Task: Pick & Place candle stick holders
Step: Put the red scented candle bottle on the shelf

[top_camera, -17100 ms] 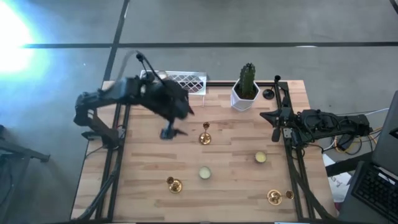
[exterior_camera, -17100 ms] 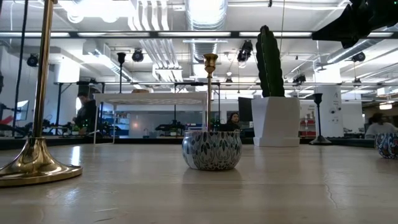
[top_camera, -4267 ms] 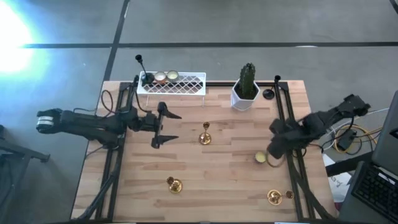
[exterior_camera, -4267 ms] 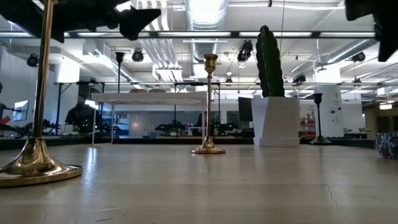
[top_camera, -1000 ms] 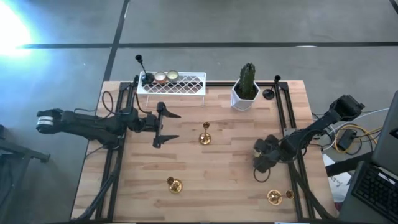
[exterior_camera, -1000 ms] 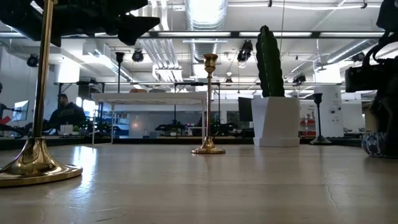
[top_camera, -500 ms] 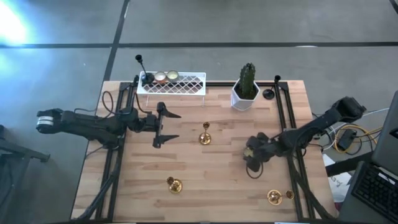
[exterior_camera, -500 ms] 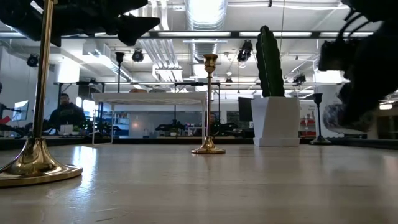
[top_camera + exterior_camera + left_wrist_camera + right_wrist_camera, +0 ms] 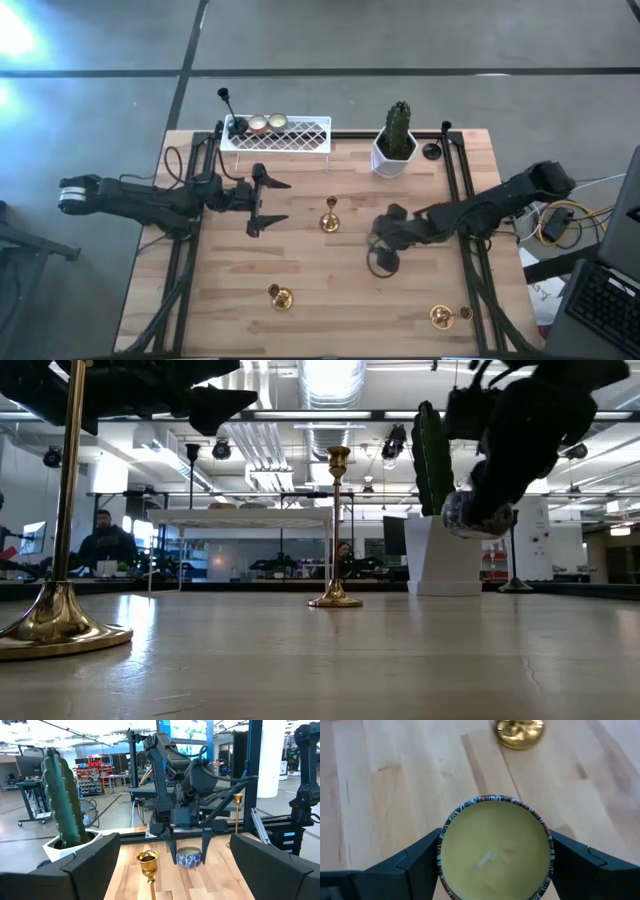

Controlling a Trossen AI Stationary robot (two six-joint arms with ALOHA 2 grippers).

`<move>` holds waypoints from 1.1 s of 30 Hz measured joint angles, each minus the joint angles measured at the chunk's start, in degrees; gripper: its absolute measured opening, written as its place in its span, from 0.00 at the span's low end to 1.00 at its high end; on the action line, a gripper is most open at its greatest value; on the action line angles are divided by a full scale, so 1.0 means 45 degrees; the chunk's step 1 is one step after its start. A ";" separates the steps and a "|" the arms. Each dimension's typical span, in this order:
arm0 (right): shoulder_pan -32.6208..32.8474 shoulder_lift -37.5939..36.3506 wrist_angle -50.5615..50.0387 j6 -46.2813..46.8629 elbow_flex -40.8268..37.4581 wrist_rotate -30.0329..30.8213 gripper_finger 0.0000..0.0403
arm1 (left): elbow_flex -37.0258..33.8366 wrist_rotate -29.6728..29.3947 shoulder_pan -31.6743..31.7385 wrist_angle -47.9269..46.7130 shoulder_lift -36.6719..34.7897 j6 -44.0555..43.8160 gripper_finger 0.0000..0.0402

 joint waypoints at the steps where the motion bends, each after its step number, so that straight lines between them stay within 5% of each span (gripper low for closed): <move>1: -0.0053 0.0354 0.0003 -0.0175 0.0215 -0.0191 0.72 | 0.0000 -0.0005 0.0000 0.0000 0.0000 -0.0057 0.95; 16: -0.0097 0.6317 -0.0078 -0.2770 0.4393 -0.1455 0.72 | 0.0000 -0.0034 0.0015 0.0025 -0.0005 -0.0073 0.95; 33: -0.1395 1.0519 -0.1784 -0.3791 1.0152 -0.2543 0.72 | 0.0434 0.0036 0.0015 0.0005 -0.0228 -0.0044 0.95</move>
